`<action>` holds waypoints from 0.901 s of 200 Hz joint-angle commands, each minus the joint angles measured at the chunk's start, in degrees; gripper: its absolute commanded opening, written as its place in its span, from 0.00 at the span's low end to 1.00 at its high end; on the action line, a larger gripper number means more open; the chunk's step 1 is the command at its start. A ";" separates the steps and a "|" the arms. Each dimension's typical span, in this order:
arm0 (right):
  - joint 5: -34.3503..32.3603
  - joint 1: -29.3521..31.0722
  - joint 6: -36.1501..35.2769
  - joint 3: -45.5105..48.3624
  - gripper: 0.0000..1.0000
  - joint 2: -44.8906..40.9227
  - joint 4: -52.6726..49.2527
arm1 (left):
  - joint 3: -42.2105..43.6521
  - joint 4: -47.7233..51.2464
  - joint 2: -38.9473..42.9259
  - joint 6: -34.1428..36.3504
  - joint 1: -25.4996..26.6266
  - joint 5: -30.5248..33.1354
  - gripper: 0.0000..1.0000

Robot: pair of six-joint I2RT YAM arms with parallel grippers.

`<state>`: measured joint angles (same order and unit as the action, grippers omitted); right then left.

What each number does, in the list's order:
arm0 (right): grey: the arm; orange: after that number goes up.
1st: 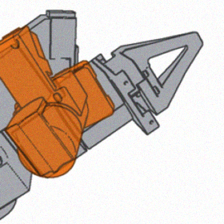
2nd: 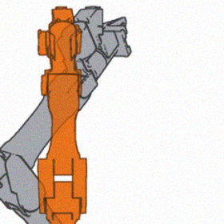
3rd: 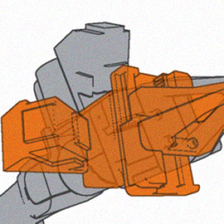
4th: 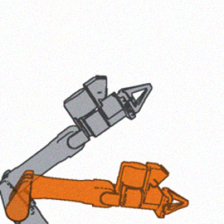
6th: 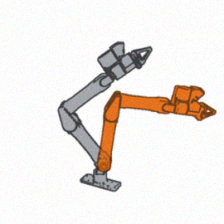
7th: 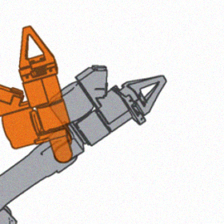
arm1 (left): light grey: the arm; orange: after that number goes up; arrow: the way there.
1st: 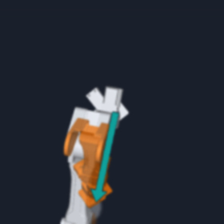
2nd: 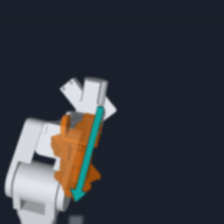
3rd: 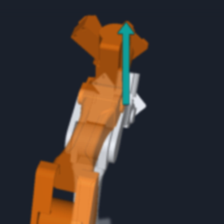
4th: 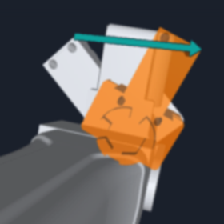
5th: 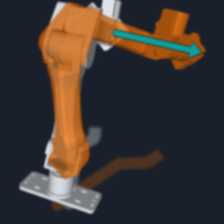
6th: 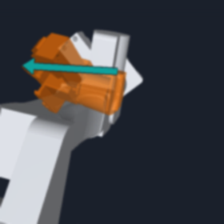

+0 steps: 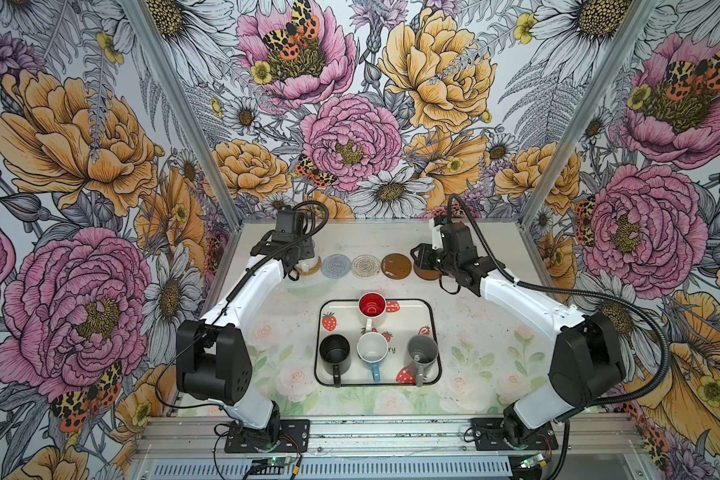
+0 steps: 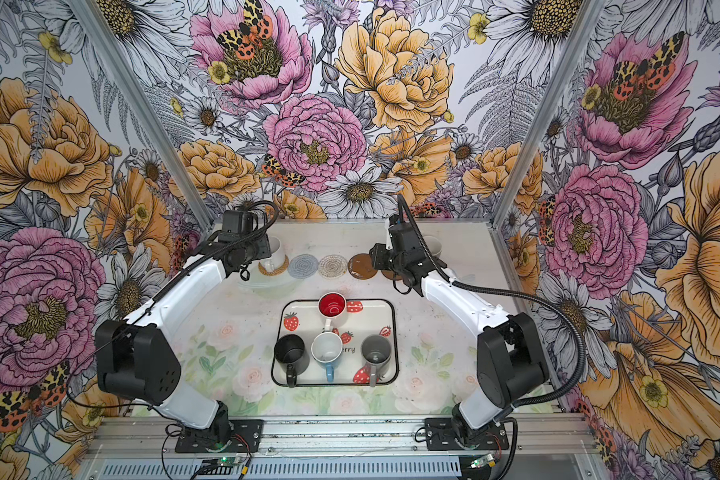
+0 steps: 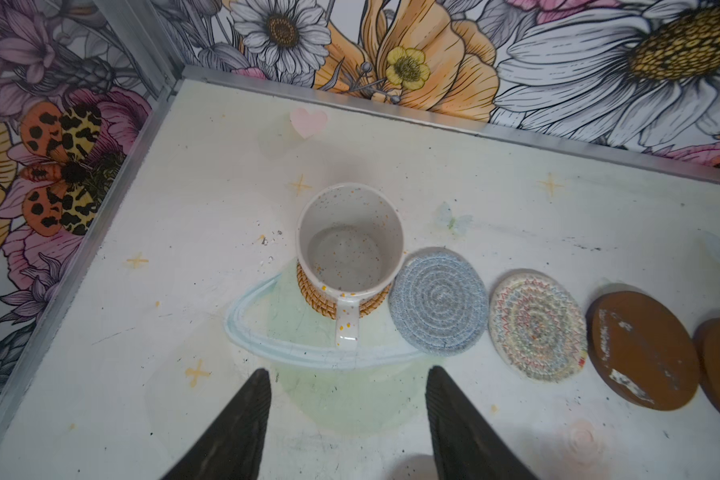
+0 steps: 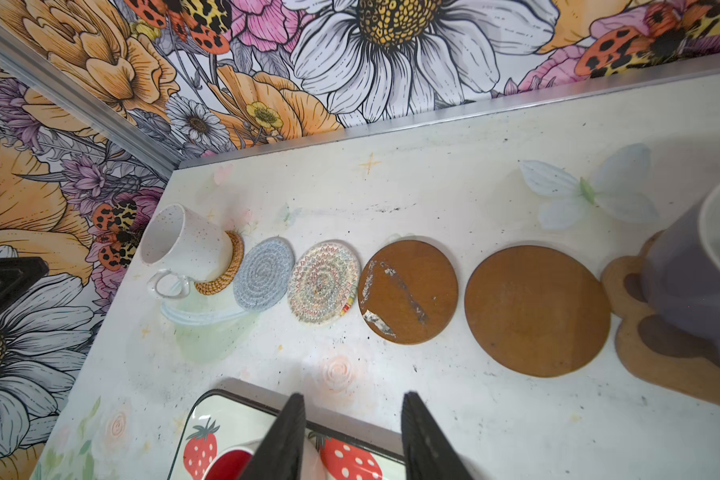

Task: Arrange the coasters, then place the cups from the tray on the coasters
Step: 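Release the mug and raise the left gripper while the right moves over the grey mug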

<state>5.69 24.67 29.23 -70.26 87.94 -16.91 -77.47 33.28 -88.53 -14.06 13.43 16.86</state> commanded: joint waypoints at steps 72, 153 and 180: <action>-15.71 19.17 1.63 4.73 0.40 -22.10 -29.05 | 14.30 -10.29 19.69 -6.93 17.23 18.24 0.65; -25.17 37.76 19.92 2.89 0.39 -25.72 -53.29 | 24.17 -14.41 29.94 -8.87 18.52 17.05 0.66; -26.60 44.18 26.76 1.75 0.40 -24.10 -59.44 | 25.64 -16.12 30.58 -8.80 18.61 15.93 0.67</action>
<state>-17.39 64.66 47.40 -66.08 62.70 -67.48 -53.01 20.40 -58.65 -22.11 31.66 32.60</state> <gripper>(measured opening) 0.399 0.669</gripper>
